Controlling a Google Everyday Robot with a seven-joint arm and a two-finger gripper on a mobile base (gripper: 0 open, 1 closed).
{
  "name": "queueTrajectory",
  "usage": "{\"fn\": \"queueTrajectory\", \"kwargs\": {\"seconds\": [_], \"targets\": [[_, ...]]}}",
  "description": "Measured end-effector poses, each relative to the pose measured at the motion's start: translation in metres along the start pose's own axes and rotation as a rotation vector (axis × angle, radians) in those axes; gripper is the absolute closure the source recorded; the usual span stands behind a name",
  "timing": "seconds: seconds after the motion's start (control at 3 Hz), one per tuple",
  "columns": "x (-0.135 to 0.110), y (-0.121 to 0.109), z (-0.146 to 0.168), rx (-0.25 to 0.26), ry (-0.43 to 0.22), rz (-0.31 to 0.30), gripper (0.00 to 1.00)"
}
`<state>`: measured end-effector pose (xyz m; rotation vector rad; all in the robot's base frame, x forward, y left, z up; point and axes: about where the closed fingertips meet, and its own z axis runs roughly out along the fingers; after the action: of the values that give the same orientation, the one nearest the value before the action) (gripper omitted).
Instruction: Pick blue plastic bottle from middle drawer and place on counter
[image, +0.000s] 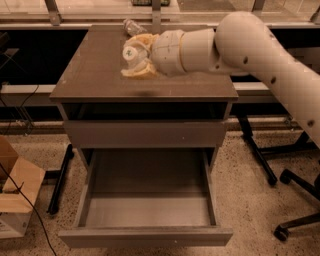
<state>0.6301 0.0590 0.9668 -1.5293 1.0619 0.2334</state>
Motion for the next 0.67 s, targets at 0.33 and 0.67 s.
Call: {"fn": "queueTrajectory", "kwargs": {"seconds": [0.33,0.67], "targets": [[0.0,-0.047,0.029,-0.007,0.009,-0.107,1.0],[0.012,-0.074,0.063,-0.037,0.059,-0.193,1.0]]}}
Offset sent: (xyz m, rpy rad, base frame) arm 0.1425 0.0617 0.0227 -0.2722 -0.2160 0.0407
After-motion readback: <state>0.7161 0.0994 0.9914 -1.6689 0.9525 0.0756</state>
